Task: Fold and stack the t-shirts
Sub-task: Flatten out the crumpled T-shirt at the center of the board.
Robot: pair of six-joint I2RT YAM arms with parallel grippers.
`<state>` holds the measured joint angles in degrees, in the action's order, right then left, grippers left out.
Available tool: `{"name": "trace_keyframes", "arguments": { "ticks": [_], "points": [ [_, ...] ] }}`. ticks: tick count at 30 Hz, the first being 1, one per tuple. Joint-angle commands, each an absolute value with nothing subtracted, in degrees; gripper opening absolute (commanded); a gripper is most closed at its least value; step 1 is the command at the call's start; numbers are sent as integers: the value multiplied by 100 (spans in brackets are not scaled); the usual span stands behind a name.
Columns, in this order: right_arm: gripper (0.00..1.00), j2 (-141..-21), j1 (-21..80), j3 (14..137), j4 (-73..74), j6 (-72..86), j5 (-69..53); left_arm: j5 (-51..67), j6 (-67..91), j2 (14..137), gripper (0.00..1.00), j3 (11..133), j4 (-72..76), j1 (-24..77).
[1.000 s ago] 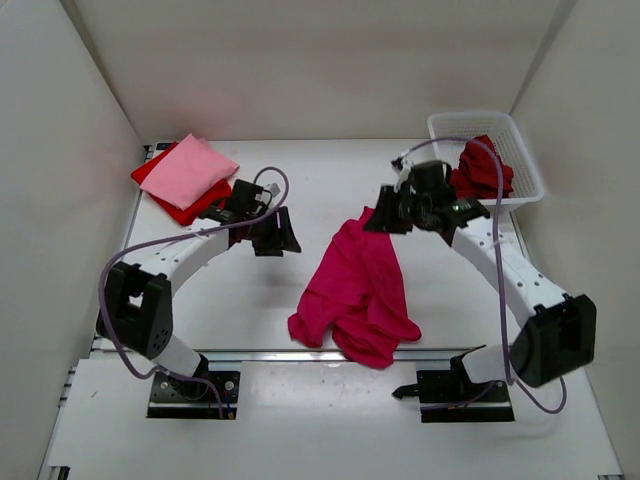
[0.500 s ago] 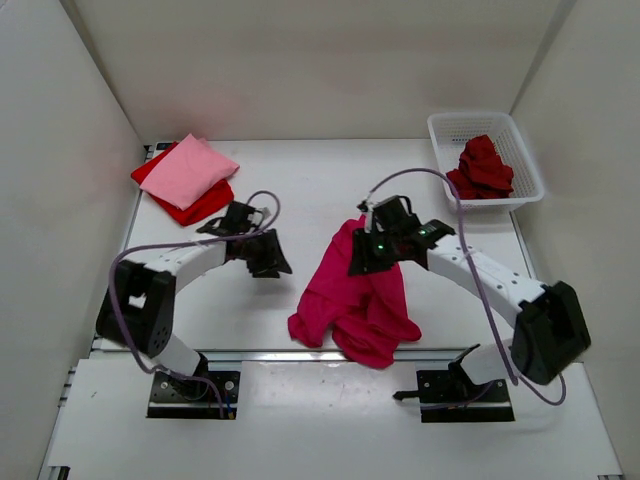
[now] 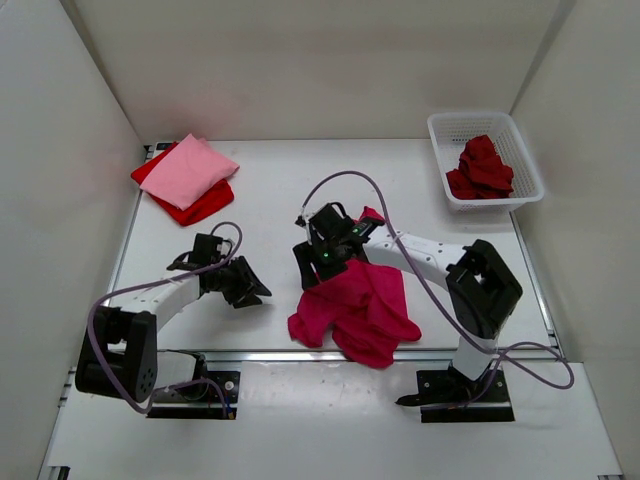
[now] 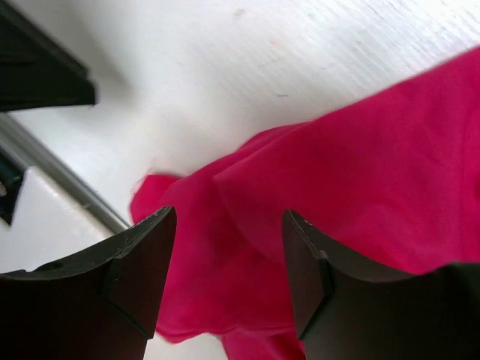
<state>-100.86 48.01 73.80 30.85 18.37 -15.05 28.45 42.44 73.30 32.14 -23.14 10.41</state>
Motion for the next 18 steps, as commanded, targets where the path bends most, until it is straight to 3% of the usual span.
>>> {"name": "trace_keyframes", "arguments": {
  "ticks": [1, 14, 16, 18],
  "points": [
    [56, -10274, 4798, 7585, 3111, 1723, -1240, 2998, 4395, 7093, 48, 3015, -2311, 1019],
    [55, -10801, 5071, 7954, 3234, 1714, -1090, 3059, 4456, 6917, 48, 2663, -2223, 1063],
    [49, -10828, 5115, 7972, 3261, 1749, -993, 3015, 4412, 6891, 47, 2645, -2223, 1090],
    [33, -10811, 5080, 7980, 3234, 1819, -914, 2962, 4334, 6873, 48, 2706, -2268, 1230]
  ]
}}
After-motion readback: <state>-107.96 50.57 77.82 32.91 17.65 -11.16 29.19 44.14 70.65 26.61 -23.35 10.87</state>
